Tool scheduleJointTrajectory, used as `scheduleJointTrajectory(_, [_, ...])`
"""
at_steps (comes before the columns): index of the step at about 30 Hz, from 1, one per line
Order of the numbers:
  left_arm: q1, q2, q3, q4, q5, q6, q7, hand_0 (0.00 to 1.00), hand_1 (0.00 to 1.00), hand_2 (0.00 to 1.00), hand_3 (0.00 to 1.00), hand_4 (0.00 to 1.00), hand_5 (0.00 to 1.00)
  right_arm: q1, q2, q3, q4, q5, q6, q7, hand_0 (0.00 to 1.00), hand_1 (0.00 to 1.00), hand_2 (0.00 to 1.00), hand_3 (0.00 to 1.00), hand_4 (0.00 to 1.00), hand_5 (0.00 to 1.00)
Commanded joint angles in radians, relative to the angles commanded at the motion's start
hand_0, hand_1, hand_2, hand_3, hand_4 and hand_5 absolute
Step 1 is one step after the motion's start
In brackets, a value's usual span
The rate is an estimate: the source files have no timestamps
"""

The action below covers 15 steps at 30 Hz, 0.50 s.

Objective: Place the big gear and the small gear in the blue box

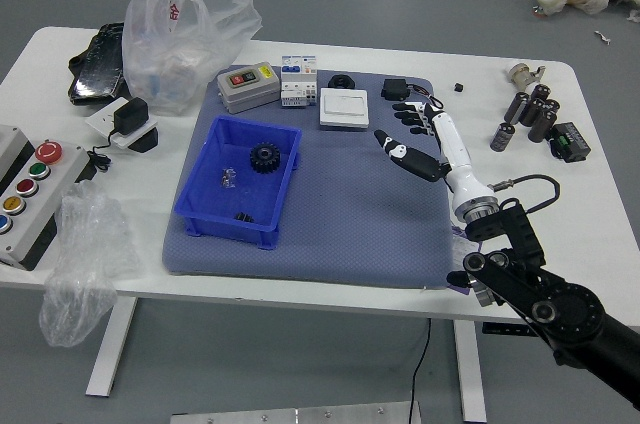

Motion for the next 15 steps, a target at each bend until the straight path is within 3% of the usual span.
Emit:
scheduleJointTrajectory(2, [0.000,0.000,-0.003,0.000,0.002,0.001,0.002,0.664,0.617,0.607,0.755,0.746,0.650,0.028,-0.004,-0.007,-0.011,-0.034,0.016,-0.031,0.524,0.646,0.690,0.686,0.763,0.378])
scheduleJointTrajectory(3, [0.001,0.000,-0.004,-0.001,0.002,0.001,0.003,0.664,0.617,0.608,0.755,0.746,0.650,0.046,-0.005,-0.014,-0.018,-0.055,0.030,-0.052,0.338,0.470,0.779,0.397,0.788,0.463])
scheduleJointTrajectory(8, [-0.002,0.000,-0.007,-0.001,0.006,0.001,0.005,0.664,0.617,0.608,0.755,0.746,0.650,0.145,-0.007,-0.093,-0.062,-0.147,0.117,-0.155,0.338,0.470,0.779,0.397,0.788,0.463])
scheduleJointTrajectory(9, [-0.002,0.000,-0.008,-0.002,0.006,0.001,0.005,0.664,0.617,0.607,0.755,0.745,0.649,0.164,-0.006,-0.110,-0.071,-0.158,0.134,-0.174,0.333,0.439,0.830,0.330,0.779,0.488])
scheduleJointTrajectory(11, [-0.003,0.000,-0.009,-0.002,0.008,0.001,0.007,0.664,0.617,0.607,0.755,0.745,0.649,0.208,0.001,-0.150,-0.094,-0.175,0.168,-0.215,0.333,0.439,0.830,0.330,0.779,0.488])
scheduleJointTrajectory(15, [-0.004,0.001,-0.018,-0.004,0.018,0.002,0.014,0.664,0.617,0.607,0.755,0.746,0.649,0.291,0.026,-0.227,-0.143,-0.180,0.205,-0.268,0.338,0.437,0.842,0.329,0.791,0.485])
